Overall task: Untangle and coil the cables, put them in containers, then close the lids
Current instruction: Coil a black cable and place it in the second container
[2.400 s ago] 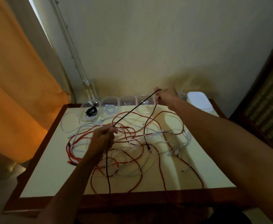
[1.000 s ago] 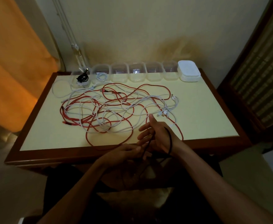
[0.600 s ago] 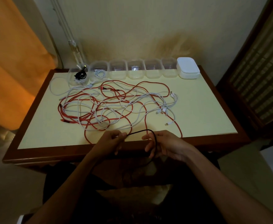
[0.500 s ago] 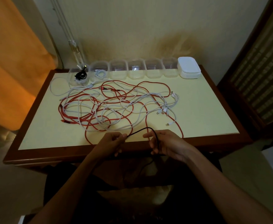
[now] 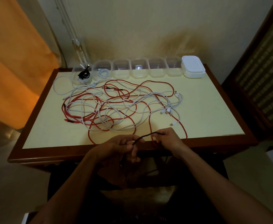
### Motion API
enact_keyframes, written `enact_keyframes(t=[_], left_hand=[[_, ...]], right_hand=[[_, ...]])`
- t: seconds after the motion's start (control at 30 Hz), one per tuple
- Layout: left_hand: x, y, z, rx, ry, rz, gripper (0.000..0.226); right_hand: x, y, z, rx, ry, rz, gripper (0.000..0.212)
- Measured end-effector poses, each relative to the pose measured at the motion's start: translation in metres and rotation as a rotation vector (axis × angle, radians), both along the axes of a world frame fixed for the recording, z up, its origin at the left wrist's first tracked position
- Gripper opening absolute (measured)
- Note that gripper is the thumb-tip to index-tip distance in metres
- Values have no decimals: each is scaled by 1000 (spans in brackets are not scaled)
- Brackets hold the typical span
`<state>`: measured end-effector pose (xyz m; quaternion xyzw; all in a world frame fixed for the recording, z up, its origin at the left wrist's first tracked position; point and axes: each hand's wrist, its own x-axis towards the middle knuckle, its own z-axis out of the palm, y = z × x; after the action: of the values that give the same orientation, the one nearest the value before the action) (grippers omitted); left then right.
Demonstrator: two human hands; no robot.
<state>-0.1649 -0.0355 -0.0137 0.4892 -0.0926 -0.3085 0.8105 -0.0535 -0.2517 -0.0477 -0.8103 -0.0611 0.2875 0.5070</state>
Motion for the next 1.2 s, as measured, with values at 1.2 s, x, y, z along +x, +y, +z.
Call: enact_keyframes(t=[1.2], left_hand=[[15, -16, -2, 472, 51, 702, 18]], right_hand=[[-43, 15, 37, 162, -636, 304, 9]])
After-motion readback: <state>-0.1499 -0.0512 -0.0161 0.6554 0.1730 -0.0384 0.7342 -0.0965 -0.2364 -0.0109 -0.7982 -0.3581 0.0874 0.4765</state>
